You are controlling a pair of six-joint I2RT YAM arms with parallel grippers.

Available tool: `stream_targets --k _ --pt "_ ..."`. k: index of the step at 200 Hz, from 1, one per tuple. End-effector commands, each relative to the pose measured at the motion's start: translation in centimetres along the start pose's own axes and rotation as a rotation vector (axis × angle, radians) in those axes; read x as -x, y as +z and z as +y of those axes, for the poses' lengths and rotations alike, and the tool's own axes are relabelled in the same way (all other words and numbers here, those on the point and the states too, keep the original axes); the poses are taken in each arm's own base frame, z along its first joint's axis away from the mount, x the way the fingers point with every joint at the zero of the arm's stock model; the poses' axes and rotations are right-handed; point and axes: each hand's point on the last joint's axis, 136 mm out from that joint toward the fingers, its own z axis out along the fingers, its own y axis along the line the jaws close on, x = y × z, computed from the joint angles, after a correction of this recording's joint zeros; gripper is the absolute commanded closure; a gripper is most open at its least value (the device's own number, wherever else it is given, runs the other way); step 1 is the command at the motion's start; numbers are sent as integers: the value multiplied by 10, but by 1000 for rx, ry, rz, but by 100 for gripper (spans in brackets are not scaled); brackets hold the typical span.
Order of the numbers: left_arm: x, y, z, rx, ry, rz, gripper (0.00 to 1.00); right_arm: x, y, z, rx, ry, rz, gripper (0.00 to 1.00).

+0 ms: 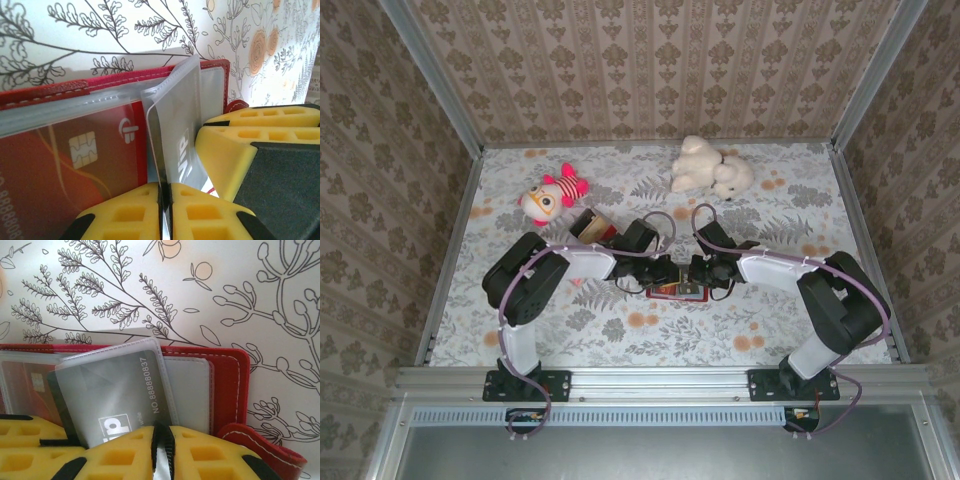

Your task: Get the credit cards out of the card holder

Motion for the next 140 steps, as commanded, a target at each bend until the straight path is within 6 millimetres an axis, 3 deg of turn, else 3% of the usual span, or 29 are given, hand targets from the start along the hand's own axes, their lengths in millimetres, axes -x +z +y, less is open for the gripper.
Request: stream_targets --k 1,95,140 --pt "5 -13 -23 -90 55 -27 88 -23 13 -34 -139 31 86 83" --pt "3 -24 -18 -93 67 -49 89 -24 13 -46 -208 44 91 83" --pt "3 -29 -11 -74 60 -57 96 -24 12 -41 -182 45 90 83"
